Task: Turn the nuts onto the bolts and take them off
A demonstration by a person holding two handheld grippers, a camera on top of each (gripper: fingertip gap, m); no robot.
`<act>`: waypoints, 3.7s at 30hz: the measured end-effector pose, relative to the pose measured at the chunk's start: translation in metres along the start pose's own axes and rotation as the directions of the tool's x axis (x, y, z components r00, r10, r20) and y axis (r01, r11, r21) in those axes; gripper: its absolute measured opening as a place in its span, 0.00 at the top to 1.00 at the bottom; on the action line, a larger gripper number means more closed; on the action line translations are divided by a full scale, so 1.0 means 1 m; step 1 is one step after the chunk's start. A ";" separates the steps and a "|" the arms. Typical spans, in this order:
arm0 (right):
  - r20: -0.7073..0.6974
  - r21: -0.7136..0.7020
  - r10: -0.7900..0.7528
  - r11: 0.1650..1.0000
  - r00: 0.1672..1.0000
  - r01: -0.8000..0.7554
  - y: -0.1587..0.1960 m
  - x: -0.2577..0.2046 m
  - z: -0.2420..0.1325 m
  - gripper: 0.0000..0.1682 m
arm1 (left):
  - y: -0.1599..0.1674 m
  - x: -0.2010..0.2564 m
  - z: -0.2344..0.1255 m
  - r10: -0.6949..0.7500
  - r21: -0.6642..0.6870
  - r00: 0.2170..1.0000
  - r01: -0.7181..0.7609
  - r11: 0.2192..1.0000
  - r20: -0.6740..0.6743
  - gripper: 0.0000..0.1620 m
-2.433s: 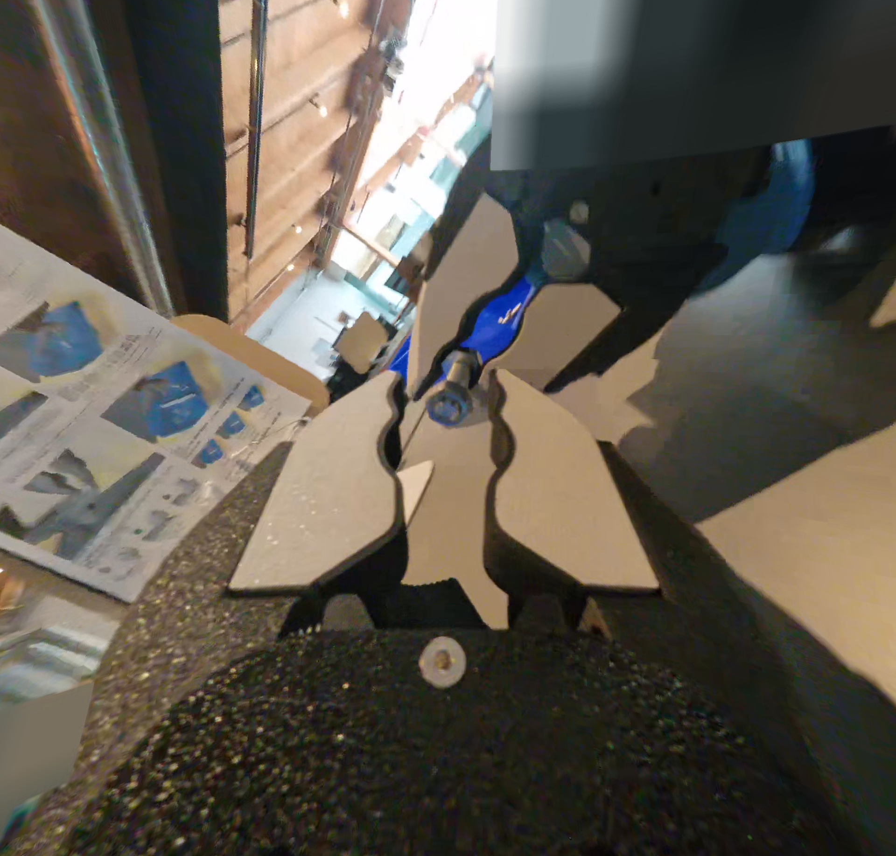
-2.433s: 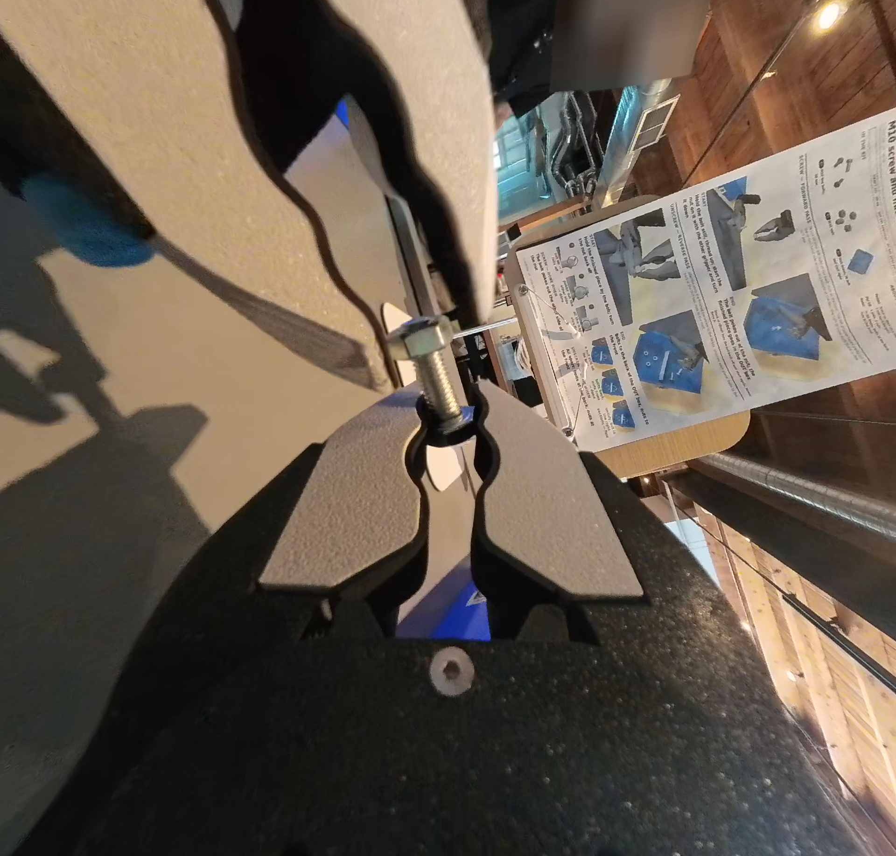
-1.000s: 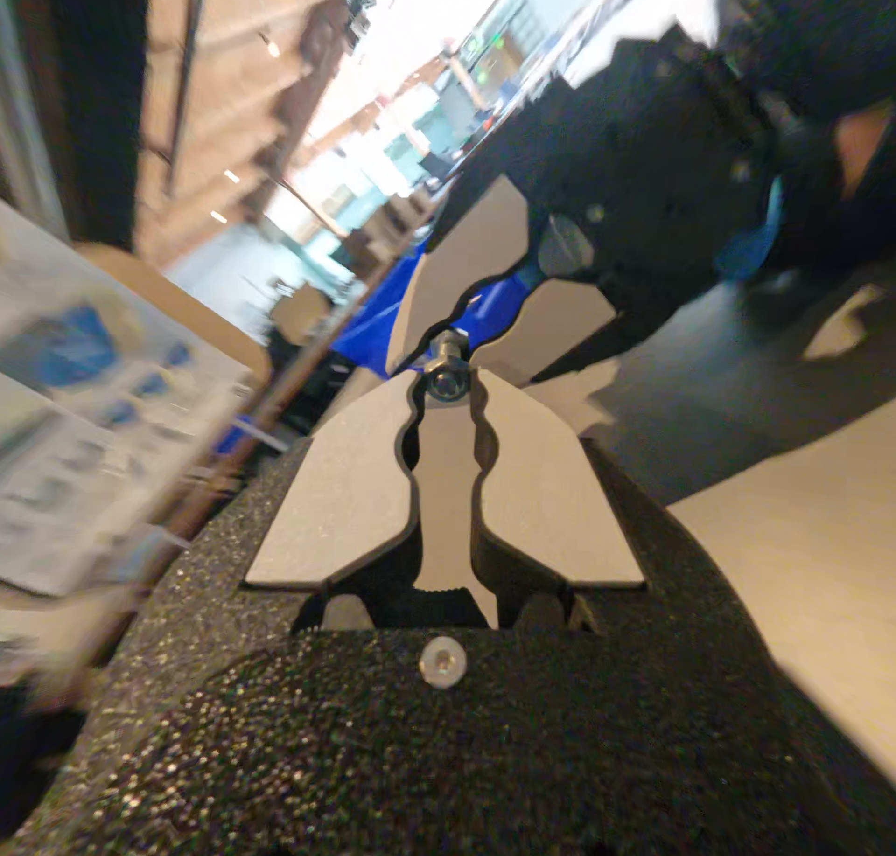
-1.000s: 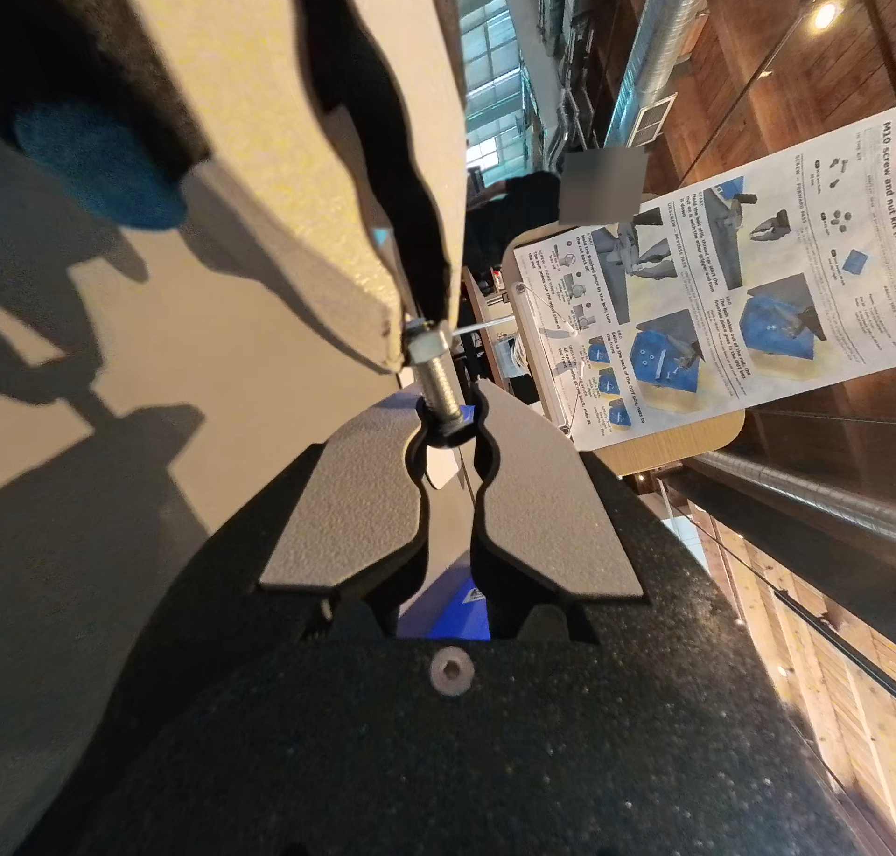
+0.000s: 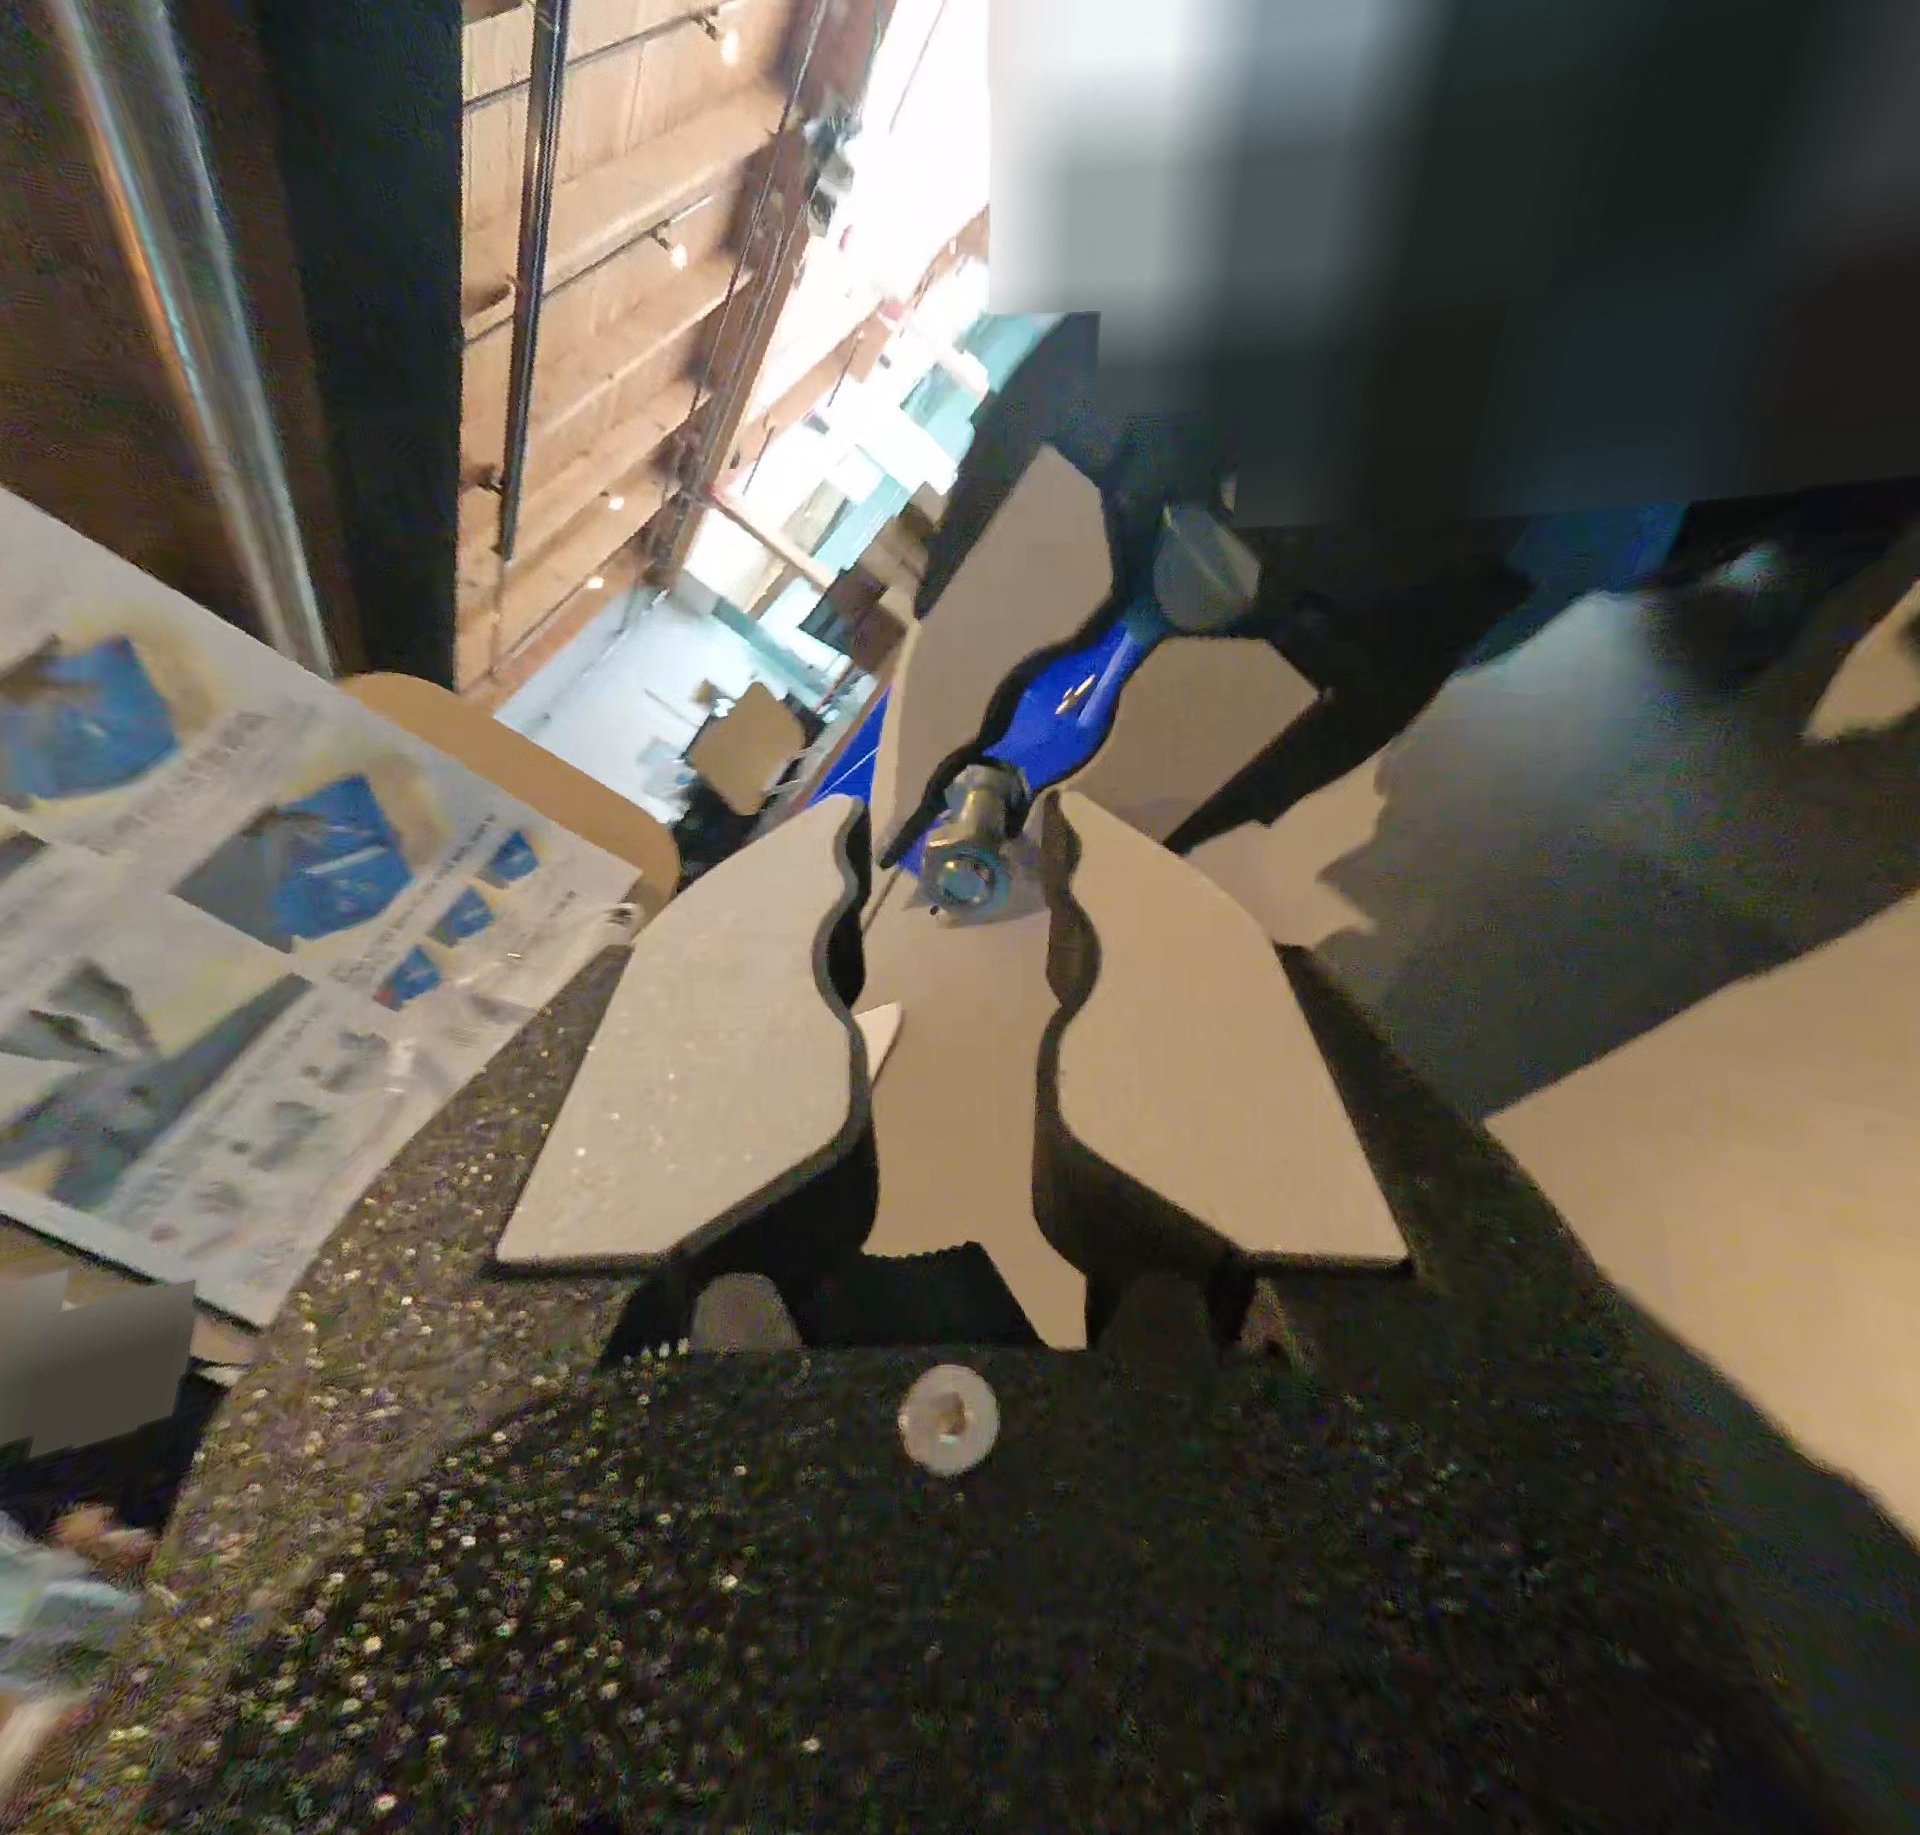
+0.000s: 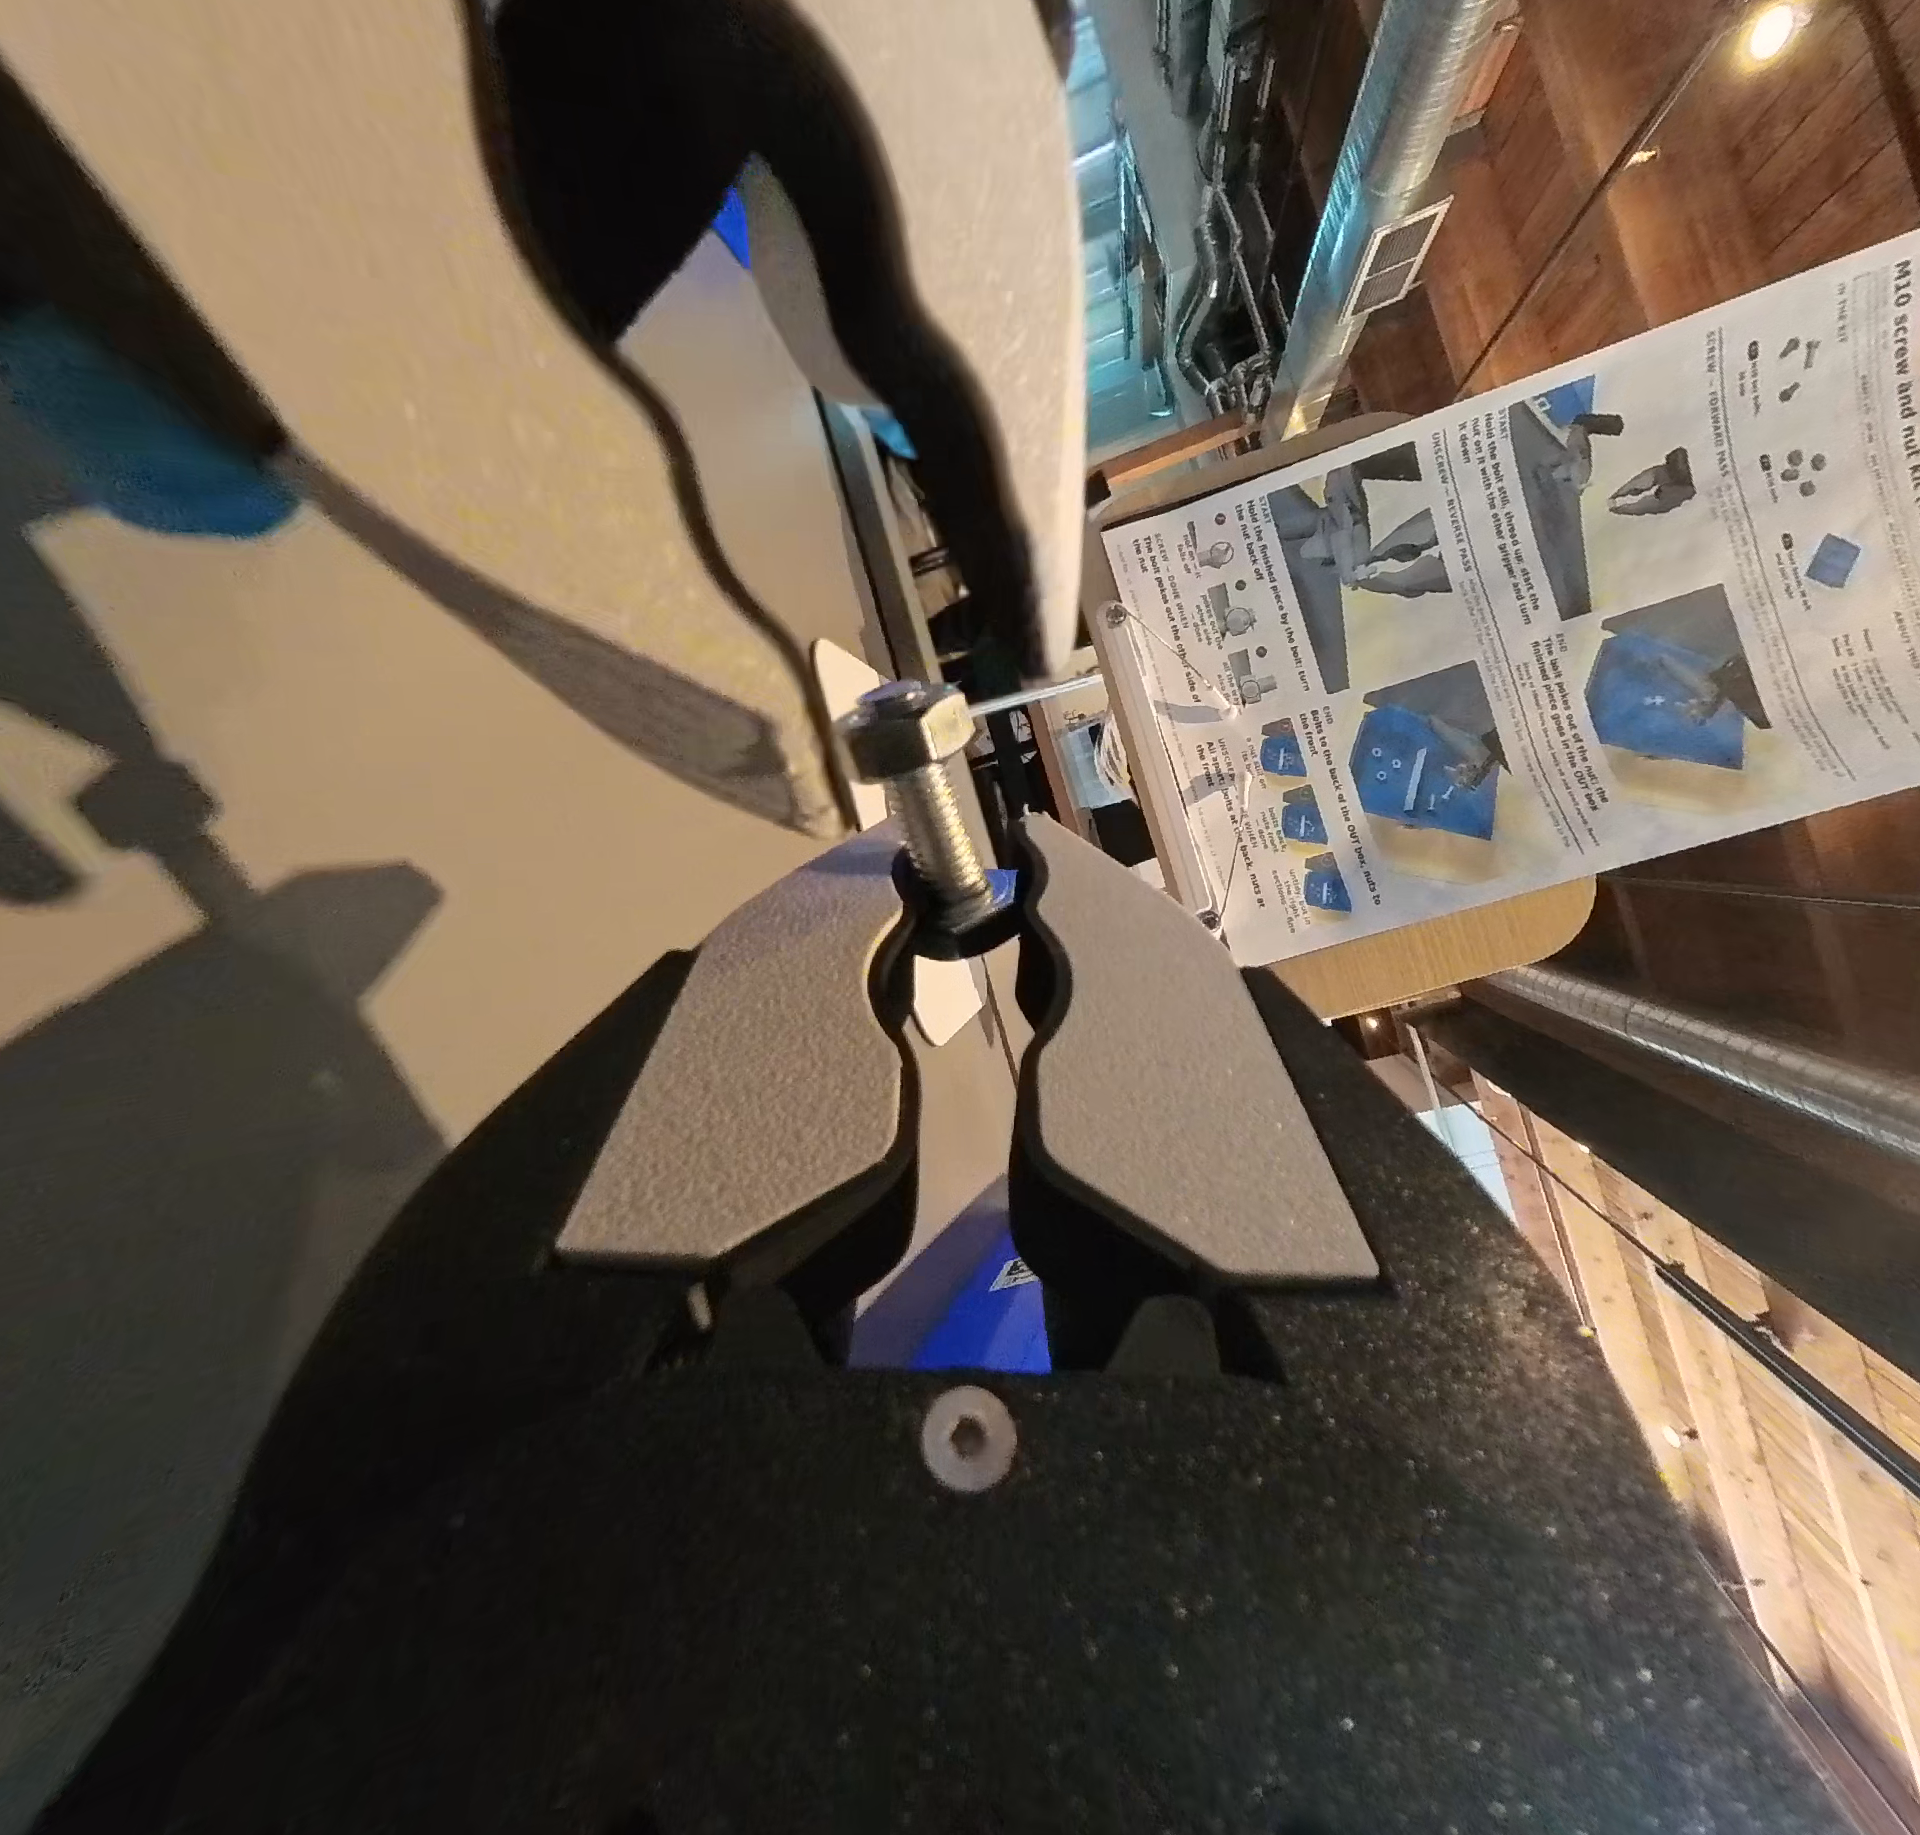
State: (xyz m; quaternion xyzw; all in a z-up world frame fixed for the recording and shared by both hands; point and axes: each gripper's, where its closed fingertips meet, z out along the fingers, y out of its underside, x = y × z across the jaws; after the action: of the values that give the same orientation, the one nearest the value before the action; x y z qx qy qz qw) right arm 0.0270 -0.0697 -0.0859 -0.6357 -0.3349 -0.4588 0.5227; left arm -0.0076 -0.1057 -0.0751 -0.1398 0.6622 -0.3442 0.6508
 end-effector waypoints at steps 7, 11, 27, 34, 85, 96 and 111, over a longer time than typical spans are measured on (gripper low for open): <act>0.001 0.000 -0.001 1.000 1.000 0.001 0.000 -0.001 0.000 0.92 | 0.004 -0.007 -0.002 -0.509 -0.008 0.849 0.513 0.858 -0.140 0.83; 0.003 -0.001 -0.003 1.000 1.000 0.003 -0.001 -0.002 0.000 0.92 | 0.011 0.003 0.001 -0.562 -0.089 0.809 0.555 0.827 -0.172 0.89; -0.001 0.000 0.000 1.000 1.000 0.000 0.000 -0.001 -0.001 0.92 | -0.004 -0.018 -0.006 -0.426 0.067 0.902 0.430 0.900 -0.072 0.83; 0.000 -0.001 -0.002 1.000 1.000 0.002 0.000 -0.001 0.000 0.92 | 0.013 0.005 0.000 -0.616 -0.106 0.764 0.607 0.787 -0.192 0.87; 0.000 -0.009 -0.006 1.000 1.000 0.006 0.002 0.000 0.001 0.92 | 0.018 0.002 0.006 -0.302 -0.066 0.949 0.297 0.953 -0.090 0.89; -0.003 -0.002 -0.001 1.000 1.000 0.001 0.001 0.001 0.000 0.92 | -0.002 -0.004 0.000 -0.272 0.034 0.960 0.275 0.961 -0.067 0.82; 0.002 0.000 -0.004 1.000 1.000 0.004 0.000 -0.001 0.000 0.92 | 0.018 0.007 0.007 -0.349 -0.092 0.932 0.341 0.936 -0.098 0.89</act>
State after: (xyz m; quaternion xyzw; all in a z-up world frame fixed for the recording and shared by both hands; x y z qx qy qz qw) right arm 0.0267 -0.0698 -0.0868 -0.6356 -0.3365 -0.4592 0.5215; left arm 0.0027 -0.0992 -0.0911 -0.2582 0.6753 -0.4357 0.5362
